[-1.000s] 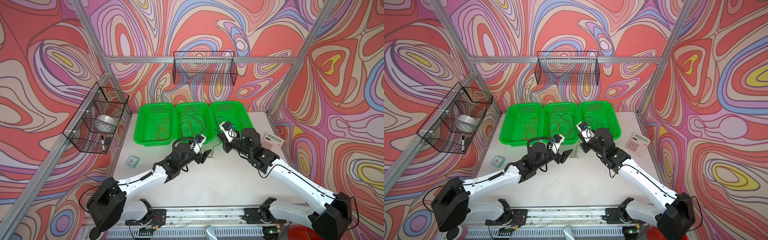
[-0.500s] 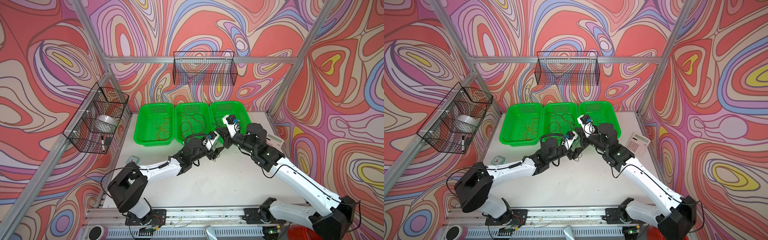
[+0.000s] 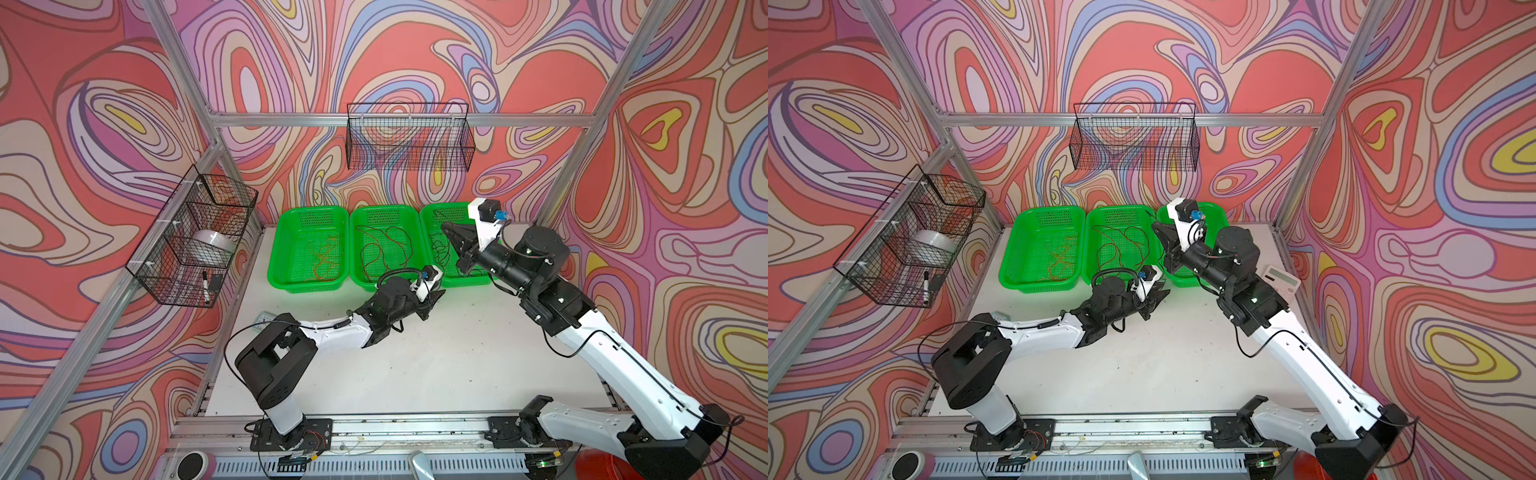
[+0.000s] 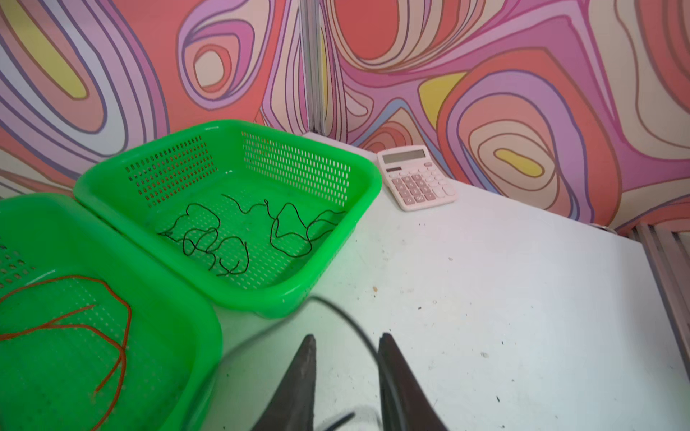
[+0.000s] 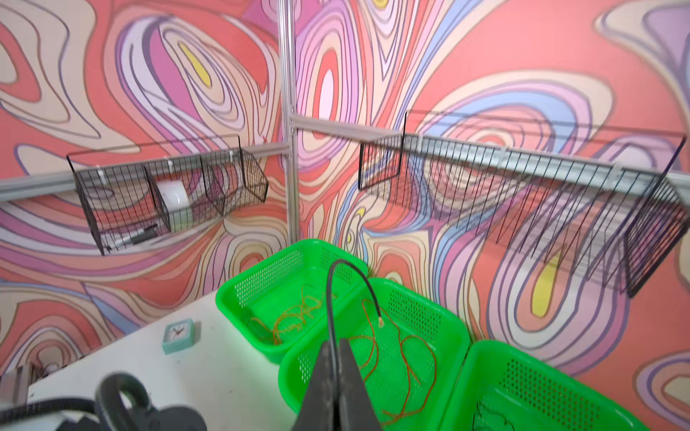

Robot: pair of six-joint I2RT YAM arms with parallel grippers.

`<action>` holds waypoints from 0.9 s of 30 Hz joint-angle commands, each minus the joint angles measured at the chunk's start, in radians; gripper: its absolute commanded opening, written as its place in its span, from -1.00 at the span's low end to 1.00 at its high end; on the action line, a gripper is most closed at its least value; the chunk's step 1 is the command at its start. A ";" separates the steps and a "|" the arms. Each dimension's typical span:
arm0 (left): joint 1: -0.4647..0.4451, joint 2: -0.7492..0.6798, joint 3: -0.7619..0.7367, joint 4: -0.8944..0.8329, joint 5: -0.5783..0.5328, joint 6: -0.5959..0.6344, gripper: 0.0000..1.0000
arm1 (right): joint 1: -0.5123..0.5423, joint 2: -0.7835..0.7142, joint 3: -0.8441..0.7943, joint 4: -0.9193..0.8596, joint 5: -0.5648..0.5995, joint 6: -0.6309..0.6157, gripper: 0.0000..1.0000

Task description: Untangle the cables

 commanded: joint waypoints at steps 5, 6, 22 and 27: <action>0.002 0.051 -0.063 0.076 -0.018 -0.011 -0.64 | 0.002 0.034 0.125 0.005 0.022 -0.010 -1.00; 0.002 0.054 -0.071 0.080 -0.017 -0.012 -0.67 | 0.002 0.037 0.141 -0.004 0.033 -0.018 -1.00; 0.000 -0.146 -0.275 0.112 -0.041 -0.006 -0.01 | -0.005 0.114 0.304 -0.167 0.115 -0.107 -1.00; -0.007 -0.294 -0.281 0.097 0.004 -0.002 0.56 | -0.005 0.099 0.258 -0.151 0.042 -0.098 -1.00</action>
